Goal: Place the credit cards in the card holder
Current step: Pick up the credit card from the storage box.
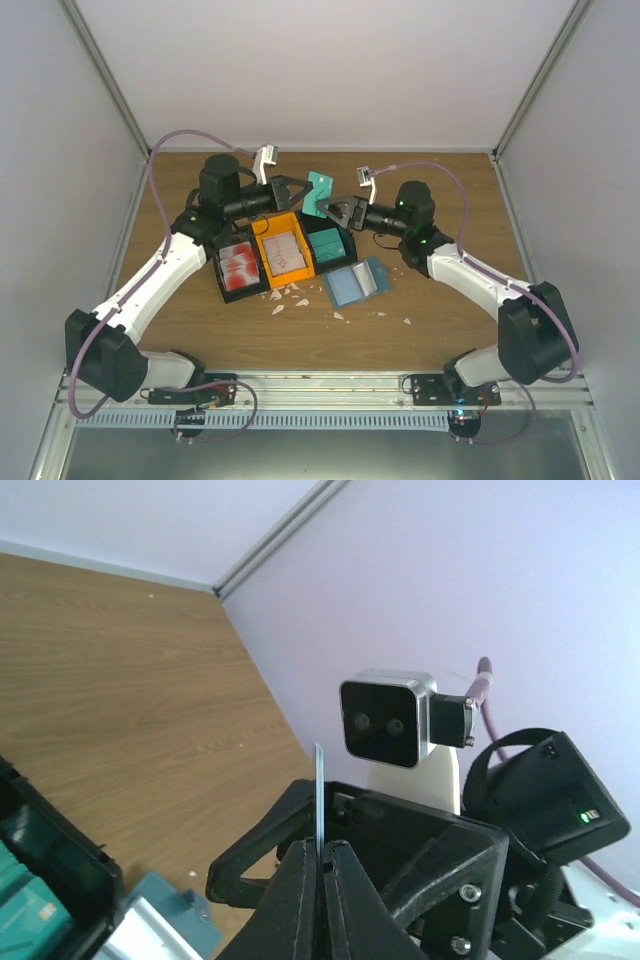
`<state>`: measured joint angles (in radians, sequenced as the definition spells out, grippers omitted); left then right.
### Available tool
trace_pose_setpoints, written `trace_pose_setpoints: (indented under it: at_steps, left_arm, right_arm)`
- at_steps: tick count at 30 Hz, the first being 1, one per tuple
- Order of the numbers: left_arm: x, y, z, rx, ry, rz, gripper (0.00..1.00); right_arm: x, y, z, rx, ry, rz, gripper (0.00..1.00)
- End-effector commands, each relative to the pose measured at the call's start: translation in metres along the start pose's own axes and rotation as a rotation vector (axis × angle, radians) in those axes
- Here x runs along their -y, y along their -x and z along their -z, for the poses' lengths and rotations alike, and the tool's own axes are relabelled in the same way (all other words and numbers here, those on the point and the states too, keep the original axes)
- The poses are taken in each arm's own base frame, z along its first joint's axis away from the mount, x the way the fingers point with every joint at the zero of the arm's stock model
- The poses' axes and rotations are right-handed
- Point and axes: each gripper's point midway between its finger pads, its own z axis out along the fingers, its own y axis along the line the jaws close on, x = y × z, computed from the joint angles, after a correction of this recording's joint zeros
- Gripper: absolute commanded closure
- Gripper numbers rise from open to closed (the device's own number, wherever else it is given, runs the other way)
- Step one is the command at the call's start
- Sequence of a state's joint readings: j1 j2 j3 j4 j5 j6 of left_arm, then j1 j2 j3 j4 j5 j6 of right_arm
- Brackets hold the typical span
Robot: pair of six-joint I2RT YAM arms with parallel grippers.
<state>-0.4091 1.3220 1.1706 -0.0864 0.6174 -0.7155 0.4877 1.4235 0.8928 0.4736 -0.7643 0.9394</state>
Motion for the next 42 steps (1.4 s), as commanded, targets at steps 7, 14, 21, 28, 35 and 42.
trace_pose_setpoints:
  at_steps: [7,14,21,28,35,42]
  left_arm:
    - [0.025,0.003,0.01,0.007,-0.134,-0.001,0.99]
    - [0.02,0.005,0.02,0.03,-0.106,-0.016,0.65]
    - [0.011,0.007,0.033,0.056,-0.078,-0.041,0.59]
    - [0.016,-0.008,0.031,-0.02,-0.153,-0.04,0.77]
    - [0.024,-0.007,0.038,0.004,-0.168,-0.073,0.66]
    - [0.026,-0.011,0.041,0.005,-0.183,-0.087,0.57]
  right_arm:
    - [-0.032,0.018,-0.009,-0.002,0.126,-0.005,0.89]
    - [-0.049,0.027,0.002,0.027,0.159,0.035,1.0]
    - [-0.072,0.019,0.016,-0.007,0.261,0.057,0.99]
    - [-0.083,0.015,0.022,-0.021,0.302,0.052,1.0]
    - [-0.075,0.016,0.019,-0.02,0.273,0.036,0.99]
    - [-0.071,0.015,0.014,-0.029,0.259,0.025,1.0]
